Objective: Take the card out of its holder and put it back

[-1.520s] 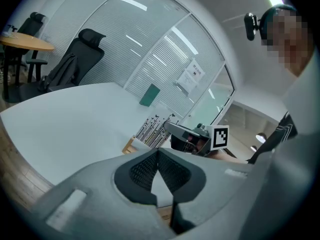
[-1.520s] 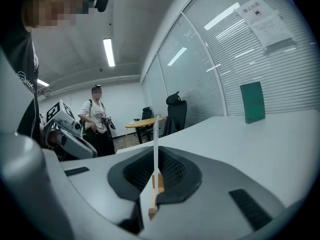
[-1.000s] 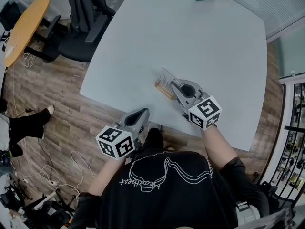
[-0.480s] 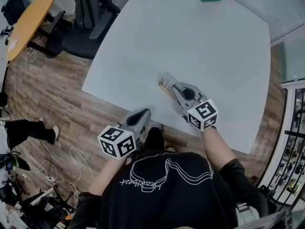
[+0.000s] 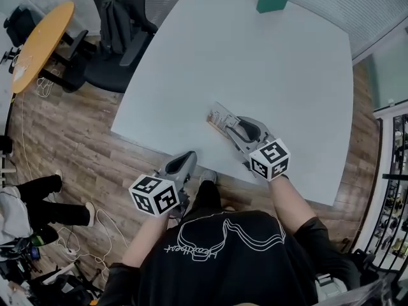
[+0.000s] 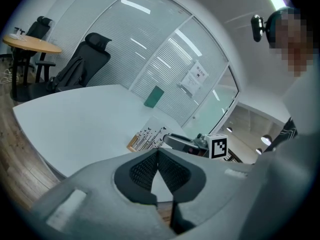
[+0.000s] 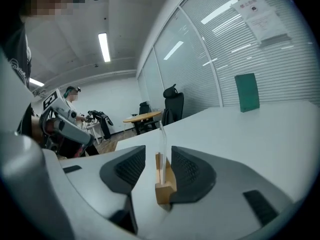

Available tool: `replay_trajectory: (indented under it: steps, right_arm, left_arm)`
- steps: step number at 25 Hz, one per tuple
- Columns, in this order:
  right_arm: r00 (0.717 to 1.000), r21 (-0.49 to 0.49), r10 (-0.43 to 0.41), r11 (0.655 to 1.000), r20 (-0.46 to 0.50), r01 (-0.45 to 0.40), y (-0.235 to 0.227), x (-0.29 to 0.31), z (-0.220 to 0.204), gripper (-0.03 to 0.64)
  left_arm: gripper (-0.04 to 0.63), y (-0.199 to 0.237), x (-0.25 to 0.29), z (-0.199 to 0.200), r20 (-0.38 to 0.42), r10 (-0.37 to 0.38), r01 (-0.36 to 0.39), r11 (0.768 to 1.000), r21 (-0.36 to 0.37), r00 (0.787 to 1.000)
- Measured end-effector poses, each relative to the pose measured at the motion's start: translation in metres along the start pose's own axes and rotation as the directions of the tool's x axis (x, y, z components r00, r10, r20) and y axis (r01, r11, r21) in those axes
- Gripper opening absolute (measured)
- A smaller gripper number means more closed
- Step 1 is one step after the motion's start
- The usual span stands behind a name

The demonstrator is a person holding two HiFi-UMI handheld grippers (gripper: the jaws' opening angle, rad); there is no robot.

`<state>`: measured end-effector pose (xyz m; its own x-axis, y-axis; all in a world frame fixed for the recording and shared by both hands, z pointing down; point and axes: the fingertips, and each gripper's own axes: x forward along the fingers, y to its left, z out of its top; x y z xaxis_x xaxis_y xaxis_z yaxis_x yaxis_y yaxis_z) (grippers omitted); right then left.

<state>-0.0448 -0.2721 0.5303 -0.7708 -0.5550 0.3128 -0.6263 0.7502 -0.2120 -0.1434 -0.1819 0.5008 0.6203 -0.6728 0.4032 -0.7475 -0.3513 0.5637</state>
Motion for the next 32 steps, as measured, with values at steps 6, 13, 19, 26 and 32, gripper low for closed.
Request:
replay_trajectory:
  steps: [6, 13, 19, 26, 32]
  right_arm:
    - [0.995, 0.108, -0.003, 0.994, 0.101, -0.008, 0.013, -0.061, 0.033, 0.138]
    - [0.975, 0.064, 0.144, 0.986, 0.17, -0.157, 0.085, -0.145, 0.062, 0.047]
    - [0.965, 0.014, 0.202, 0.978, 0.169, -0.207, 0.128, -0.196, 0.069, 0.009]
    - [0.934, 0.1, 0.301, 0.941, 0.19, -0.324, 0.169, -0.248, 0.061, 0.008]
    - [0.917, 0.132, 0.327, 0.923, 0.227, -0.362, 0.186, -0.279, 0.066, 0.008]
  left_arm:
    - [0.012, -0.033, -0.01, 0.005, 0.036, -0.016, 0.015, 0.999, 0.035, 0.999]
    - [0.012, -0.099, -0.037, 0.008, 0.104, -0.071, 0.059, 0.992, 0.116, 0.992]
    - [0.012, -0.165, -0.062, 0.003, 0.14, -0.143, 0.115, 0.975, 0.191, 0.98]
    - [0.012, -0.225, -0.088, -0.013, 0.156, -0.206, 0.158, 0.948, 0.276, 0.966]
    - [0.012, -0.26, -0.108, -0.017, 0.169, -0.236, 0.171, 0.929, 0.329, 0.957]
